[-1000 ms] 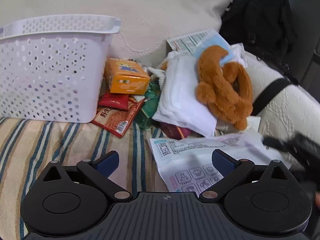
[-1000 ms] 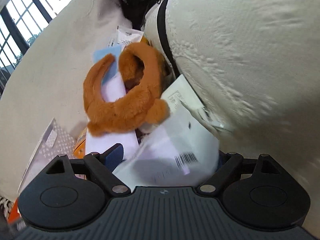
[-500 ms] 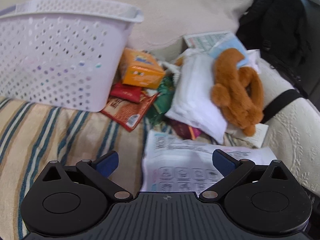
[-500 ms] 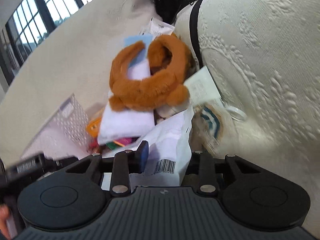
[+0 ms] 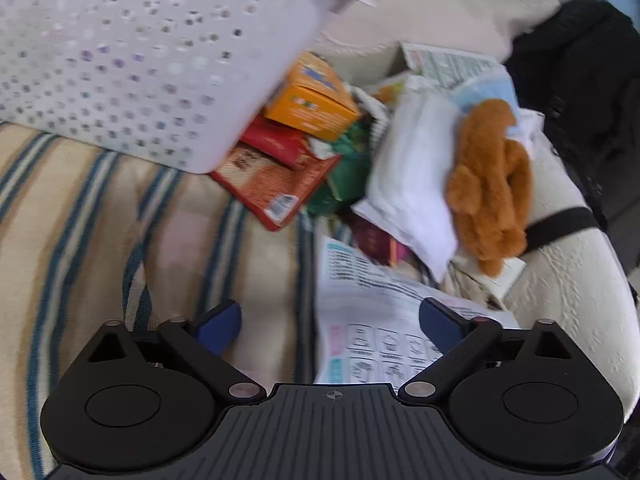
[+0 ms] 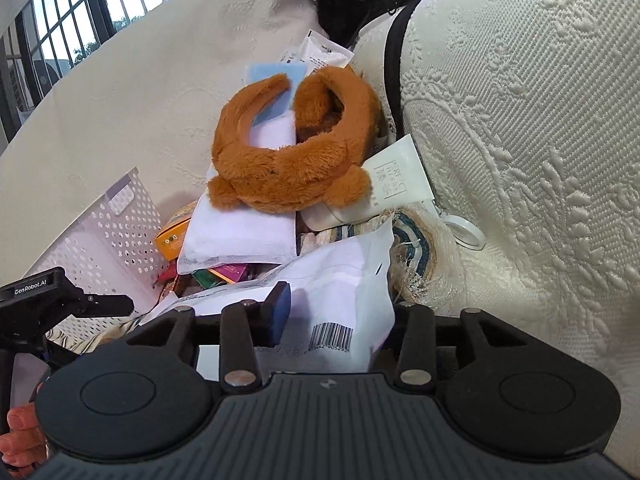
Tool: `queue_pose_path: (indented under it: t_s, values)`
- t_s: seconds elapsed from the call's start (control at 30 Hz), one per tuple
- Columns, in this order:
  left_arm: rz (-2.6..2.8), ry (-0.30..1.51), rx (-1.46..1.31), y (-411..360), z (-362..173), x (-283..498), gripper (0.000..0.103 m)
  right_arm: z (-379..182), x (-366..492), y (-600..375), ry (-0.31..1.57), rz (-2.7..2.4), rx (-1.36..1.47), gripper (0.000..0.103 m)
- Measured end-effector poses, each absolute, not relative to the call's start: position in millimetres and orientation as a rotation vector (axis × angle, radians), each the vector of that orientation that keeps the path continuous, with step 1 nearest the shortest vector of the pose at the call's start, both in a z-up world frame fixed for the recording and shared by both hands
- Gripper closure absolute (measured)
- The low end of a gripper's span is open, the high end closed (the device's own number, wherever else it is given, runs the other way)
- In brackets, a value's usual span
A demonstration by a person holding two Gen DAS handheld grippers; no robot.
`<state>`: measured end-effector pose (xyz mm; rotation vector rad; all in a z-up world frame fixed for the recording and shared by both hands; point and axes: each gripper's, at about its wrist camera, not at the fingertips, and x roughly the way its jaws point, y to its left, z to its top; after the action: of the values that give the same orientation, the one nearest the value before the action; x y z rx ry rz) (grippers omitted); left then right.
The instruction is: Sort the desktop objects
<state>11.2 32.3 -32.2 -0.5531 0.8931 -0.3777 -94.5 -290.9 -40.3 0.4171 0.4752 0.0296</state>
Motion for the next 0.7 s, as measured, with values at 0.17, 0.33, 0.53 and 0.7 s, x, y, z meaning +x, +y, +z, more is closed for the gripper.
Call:
queue_pose_path:
  t_s: [0.17, 0.33, 0.53, 0.7]
  values:
    - [-0.484, 0.934, -0.532, 12.0, -35.5, 9.7, 0.027, -40.8, -93.8, -292.3, 0.475, 0.034, 0.42, 0.055]
    - [-0.499, 0.947, -0.588, 7.5, -47.8, 23.9, 0.028, -41.5, -91.9, -291.3, 0.476, 0.03, 0.401, 0.052]
    - [-0.437, 0.862, -0.508, -0.1, -36.9, 12.8, 0.045, -41.3, -93.2, -290.3, 0.46, 0.029, 0.388, 0.057]
    - [-0.378, 0.699, -0.25, -28.7, -17.0, -23.1, 0.044, -38.4, -101.7, -269.2, 0.412, 0.008, 0.237, 0.059]
